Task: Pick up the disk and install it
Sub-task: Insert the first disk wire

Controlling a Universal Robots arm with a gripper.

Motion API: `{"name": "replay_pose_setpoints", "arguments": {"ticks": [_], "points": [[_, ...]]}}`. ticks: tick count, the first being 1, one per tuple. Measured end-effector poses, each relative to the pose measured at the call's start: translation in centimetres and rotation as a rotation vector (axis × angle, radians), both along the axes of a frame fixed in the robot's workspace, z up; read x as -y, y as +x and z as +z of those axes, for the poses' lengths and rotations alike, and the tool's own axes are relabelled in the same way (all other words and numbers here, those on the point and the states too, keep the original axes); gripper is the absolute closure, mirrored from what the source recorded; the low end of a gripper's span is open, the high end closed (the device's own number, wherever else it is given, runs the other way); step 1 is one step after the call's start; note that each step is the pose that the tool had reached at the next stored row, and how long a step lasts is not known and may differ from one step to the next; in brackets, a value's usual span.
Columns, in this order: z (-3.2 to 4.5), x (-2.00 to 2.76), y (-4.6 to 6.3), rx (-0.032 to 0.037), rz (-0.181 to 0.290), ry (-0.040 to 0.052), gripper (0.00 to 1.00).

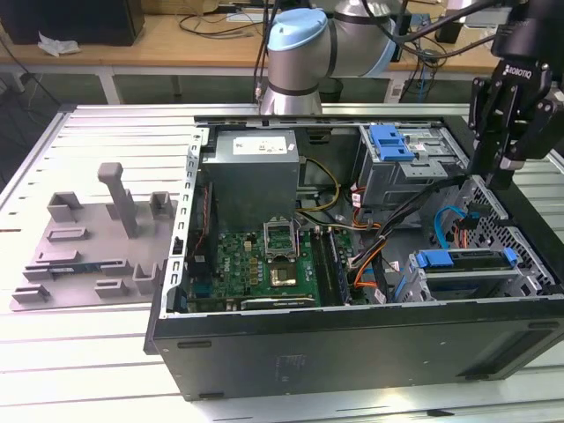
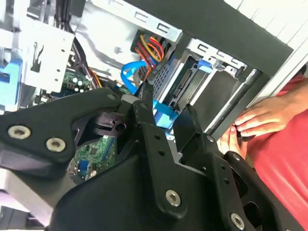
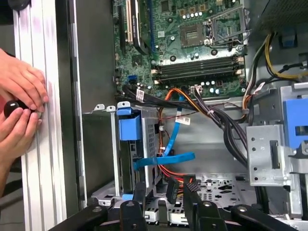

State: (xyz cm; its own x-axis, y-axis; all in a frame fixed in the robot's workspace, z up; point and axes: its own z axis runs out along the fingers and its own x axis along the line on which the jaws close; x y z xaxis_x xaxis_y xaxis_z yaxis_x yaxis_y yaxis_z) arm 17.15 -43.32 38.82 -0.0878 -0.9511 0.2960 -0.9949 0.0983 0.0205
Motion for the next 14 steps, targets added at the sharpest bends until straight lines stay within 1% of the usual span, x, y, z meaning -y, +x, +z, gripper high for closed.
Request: {"name": "replay_pose_setpoints", "arguments": {"ticks": [1, 7, 14], "points": [[-0.12, 0.0, 0.1, -0.0002, -0.016, -0.0033, 0.56], [-0.67, 0.0, 0.7, -0.0005, -0.071, -0.0106, 0.56], [-1.19, -0.01, 1.5, -0.0007, -0.121, -0.0196, 0.56]]}}
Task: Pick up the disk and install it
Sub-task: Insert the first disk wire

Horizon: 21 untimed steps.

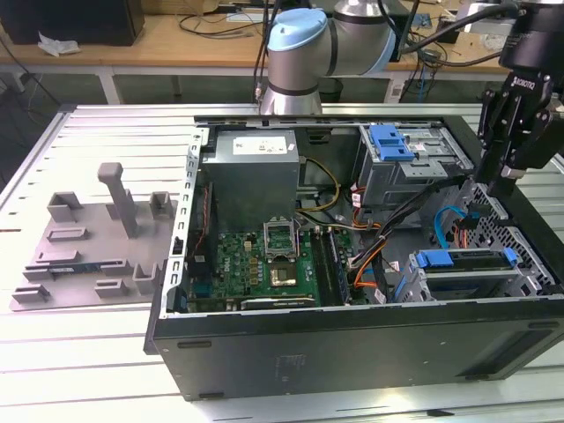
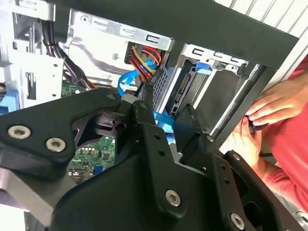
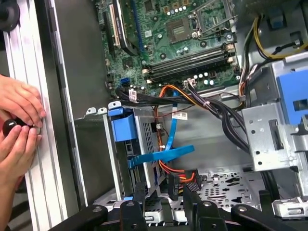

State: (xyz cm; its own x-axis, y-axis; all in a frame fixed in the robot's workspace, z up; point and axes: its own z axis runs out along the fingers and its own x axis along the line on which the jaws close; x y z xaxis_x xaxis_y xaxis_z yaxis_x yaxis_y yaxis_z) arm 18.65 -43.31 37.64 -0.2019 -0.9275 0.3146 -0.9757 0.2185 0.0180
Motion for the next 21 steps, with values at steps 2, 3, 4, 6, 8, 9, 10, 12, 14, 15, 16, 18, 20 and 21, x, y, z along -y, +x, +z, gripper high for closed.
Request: {"name": "replay_pose_setpoints", "arguments": {"ticks": [2, 3, 4, 6, 8, 9, 10, 12, 14, 15, 16, 18, 20, 21], "points": [[-0.15, -0.03, 0.1, 0.0, -0.01, -0.0062, 0.56], [-0.25, -0.1, 0.2, -0.0002, -0.013, -0.0148, 0.56], [-0.31, -0.14, 0.2, -0.0004, -0.015, -0.0233, 0.56], [-0.4, -0.23, 0.2, -0.0009, -0.018, -0.0529, 0.56], [-0.54, -0.38, 0.2, -0.0013, -0.021, -0.0696, 0.56], [-0.66, -0.48, 0.2, -0.0013, -0.022, -0.073, 0.56], [-0.81, -0.59, 0.2, -0.0014, -0.024, -0.0751, 0.56], [-1.11, -0.76, 0.2, -0.0015, -0.029, -0.0776, 0.56], [-1.4, -0.99, 0.2, -0.0016, -0.033, -0.0806, 0.56], [-1.57, -1.16, 0.2, -0.0017, -0.035, -0.0817, 0.56], [-1.65, -1.26, 0.2, -0.0017, -0.037, -0.0827, 0.56], [-1.94, -1.61, 0.2, -0.0019, -0.042, -0.0879, 0.57], [-2.13, -1.75, 0.3, -0.0021, -0.046, -0.0922, 0.71], [-2.17, -1.77, 0.3, -0.0022, -0.048, -0.0938, 0.71]]}}
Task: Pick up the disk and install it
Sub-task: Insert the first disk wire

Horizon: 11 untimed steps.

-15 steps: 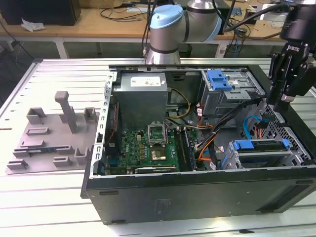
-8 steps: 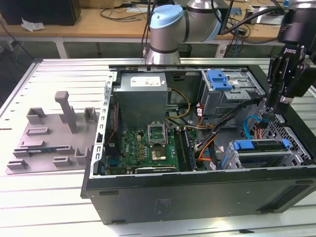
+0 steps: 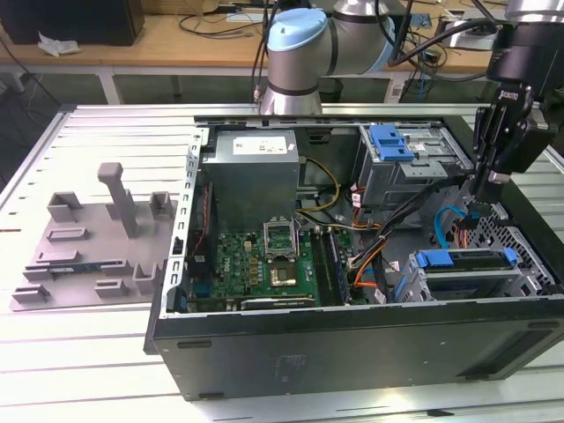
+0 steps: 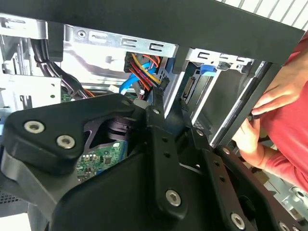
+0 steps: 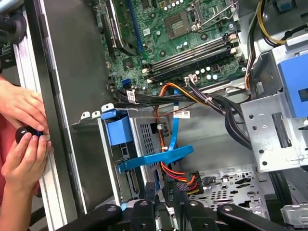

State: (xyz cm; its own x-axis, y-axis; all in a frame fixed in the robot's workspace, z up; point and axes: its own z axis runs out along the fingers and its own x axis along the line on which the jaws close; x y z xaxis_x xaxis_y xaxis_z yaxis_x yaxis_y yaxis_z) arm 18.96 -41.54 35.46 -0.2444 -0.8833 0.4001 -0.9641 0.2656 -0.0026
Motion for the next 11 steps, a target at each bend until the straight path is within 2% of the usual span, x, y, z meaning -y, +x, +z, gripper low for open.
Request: {"name": "replay_pose_setpoints", "arguments": {"ticks": [5, 11], "points": [[-0.38, -0.01, 0.4, -0.0015, -0.007, -0.0066, 0.71], [-1.17, -0.06, 0.4, -0.0015, -0.012, -0.0199, 0.71]]}}
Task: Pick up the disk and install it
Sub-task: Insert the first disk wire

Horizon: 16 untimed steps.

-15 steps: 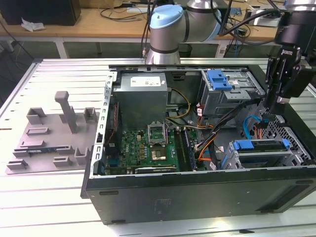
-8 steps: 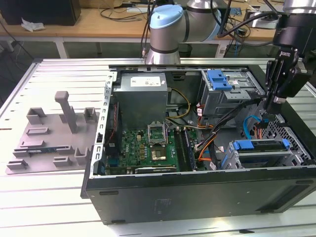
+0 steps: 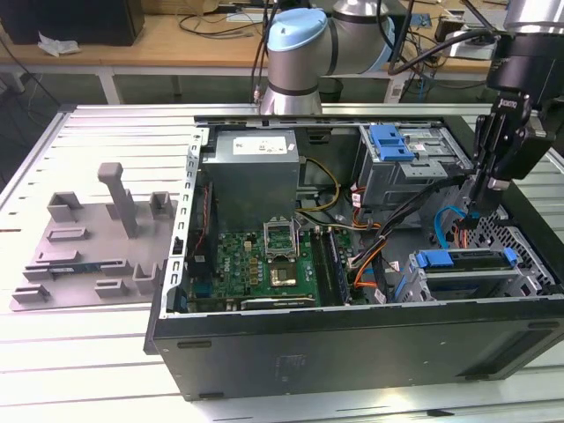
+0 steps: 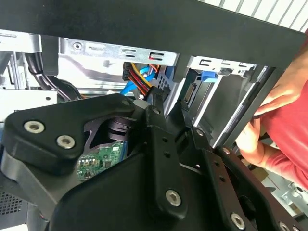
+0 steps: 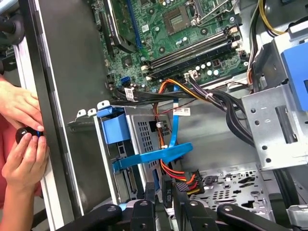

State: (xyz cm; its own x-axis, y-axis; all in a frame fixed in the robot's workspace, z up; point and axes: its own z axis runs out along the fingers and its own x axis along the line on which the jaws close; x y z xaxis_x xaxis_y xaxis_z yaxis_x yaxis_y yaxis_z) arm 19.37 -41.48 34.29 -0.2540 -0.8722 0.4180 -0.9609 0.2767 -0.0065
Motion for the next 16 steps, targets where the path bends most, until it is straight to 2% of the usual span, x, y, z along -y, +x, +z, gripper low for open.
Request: {"name": "replay_pose_setpoints", "arguments": {"ticks": [3, 9, 12, 16], "points": [[-0.2, -0.09, 0.0, 0.0, 0.0, -0.0051, 0.71], [-0.46, -0.32, 0.0, -0.0002, 0.0, -0.0255, 0.71], [-0.68, -0.37, 0.0, -0.0002, 0.0, -0.0324, 0.71], [-0.79, -0.46, -0.11, -0.0003, 0.0, -0.0327, 0.71]]}}
